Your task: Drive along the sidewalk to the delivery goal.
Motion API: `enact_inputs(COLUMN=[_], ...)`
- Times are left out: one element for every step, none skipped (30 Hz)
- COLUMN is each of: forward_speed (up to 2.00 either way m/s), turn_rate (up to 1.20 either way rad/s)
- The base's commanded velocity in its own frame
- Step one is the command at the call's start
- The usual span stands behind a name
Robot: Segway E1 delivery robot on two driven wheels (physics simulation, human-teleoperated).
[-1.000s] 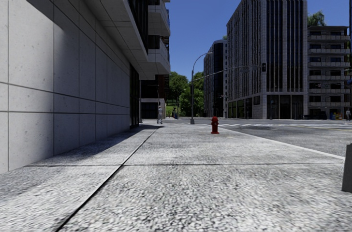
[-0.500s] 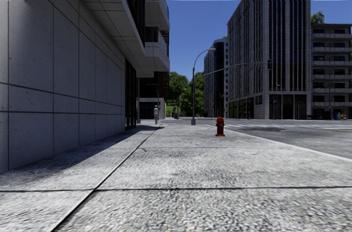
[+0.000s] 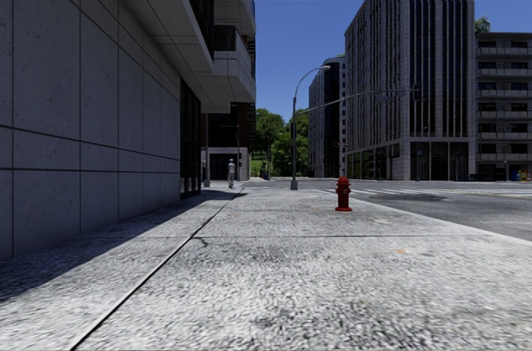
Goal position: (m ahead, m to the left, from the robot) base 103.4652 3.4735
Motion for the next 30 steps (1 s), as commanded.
enact_inputs(forward_speed=[2.0,2.0,2.0,2.0,2.0,2.0,2.0,2.0,2.0,2.0,2.0,2.0,2.0,2.0,2.0,2.0,2.0,2.0,2.0,2.0,2.0,2.0,2.0,2.0,2.0,2.0,2.0,2.0,2.0,2.0], turn_rate=[0.0,0.0,0.0,0.0,0.0,0.0,0.0,0.0,0.0,0.0,0.0,0.0,0.0,0.0,0.0,0.0,0.0,0.0,0.0,0.0,0.0,0.0,0.0,0.0,0.0,0.0,0.0,0.0,0.0,0.0])
